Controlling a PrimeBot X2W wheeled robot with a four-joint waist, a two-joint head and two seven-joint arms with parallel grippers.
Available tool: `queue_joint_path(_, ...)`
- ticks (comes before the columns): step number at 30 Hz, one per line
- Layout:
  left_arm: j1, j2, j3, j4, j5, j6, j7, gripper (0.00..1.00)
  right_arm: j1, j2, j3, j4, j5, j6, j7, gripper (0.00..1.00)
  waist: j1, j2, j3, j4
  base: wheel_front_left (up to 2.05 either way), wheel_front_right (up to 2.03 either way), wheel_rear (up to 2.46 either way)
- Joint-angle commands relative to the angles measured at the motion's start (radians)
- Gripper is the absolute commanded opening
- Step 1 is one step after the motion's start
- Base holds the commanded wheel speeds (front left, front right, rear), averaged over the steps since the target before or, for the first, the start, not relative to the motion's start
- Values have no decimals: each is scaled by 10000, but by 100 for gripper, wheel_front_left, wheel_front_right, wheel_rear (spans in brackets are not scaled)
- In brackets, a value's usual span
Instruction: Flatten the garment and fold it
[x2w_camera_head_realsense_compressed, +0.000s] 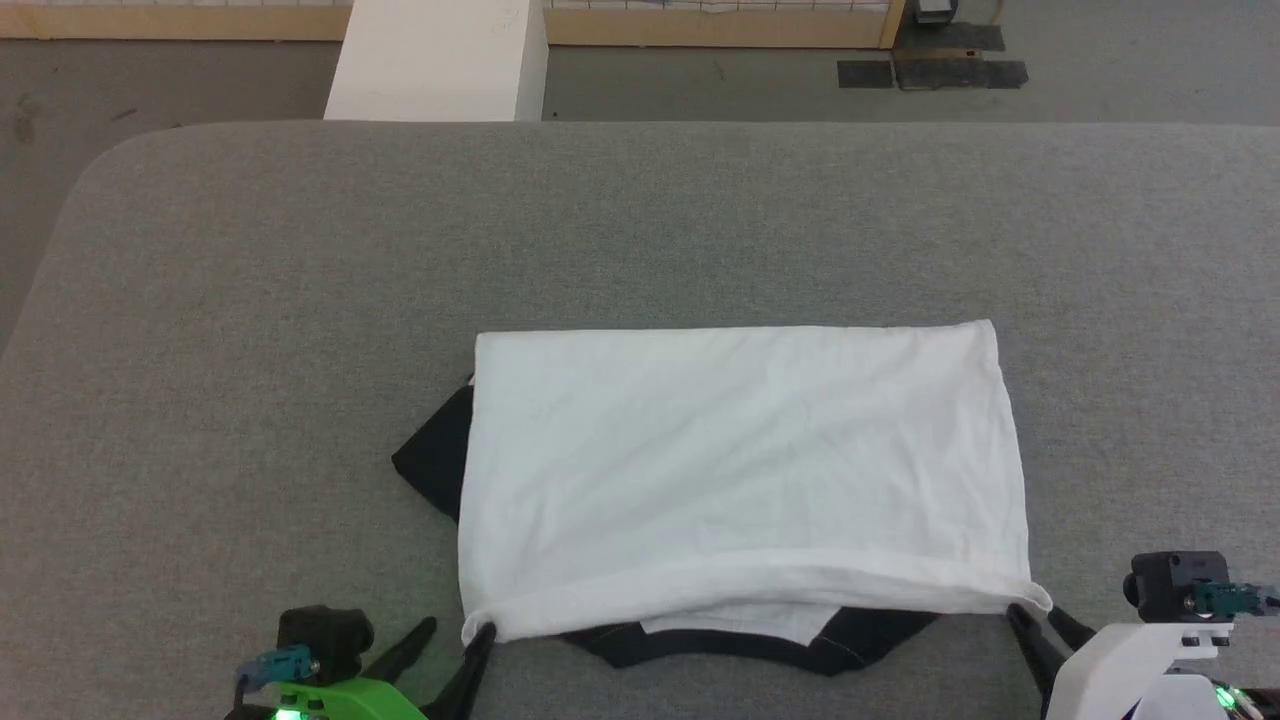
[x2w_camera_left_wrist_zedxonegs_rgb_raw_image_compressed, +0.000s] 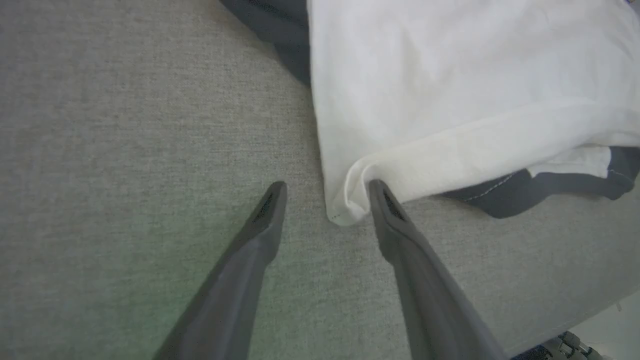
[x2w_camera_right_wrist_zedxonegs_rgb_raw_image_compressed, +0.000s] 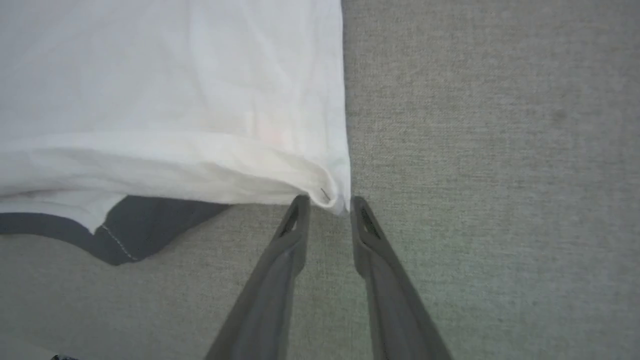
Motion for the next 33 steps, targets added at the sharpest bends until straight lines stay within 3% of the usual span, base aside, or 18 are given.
queue_joint_path(1, -174, -70, 80, 78, 75, 99, -184, 100, 90, 65, 2, 27, 74, -15, -126, 100, 1, 0, -51, -18, 0, 0, 0)
queue_joint_path(12, -556, -436, 1158, 340, 794, 1095, -2763, 100, -234, 209, -360, -348, 979, -15, -1264, 100, 1, 0, -526, 21, 0, 0, 0)
queue_joint_path(18, -1317, -916, 1612, 469, 1487, 1471, -3736, 100, -1014, 215, -492, 175, 1395, -15, -2073, 100, 1, 0, -583, 123, 0, 0, 0)
queue_joint_path(24, -1977, -1725, 2420, 363, 2349, 1335, -3825, 100, -2164, 216, -606, 1589, 1432, -15, -2054, 100, 1, 0, -478, 228, 0, 0, 0)
queue_joint_path(33, -2149, -2790, 3467, 443, 3566, 523, -3829, 100, -3923, 217, -743, 4394, 952, -15, -884, 100, 1, 0, -326, 260, 0, 0, 0)
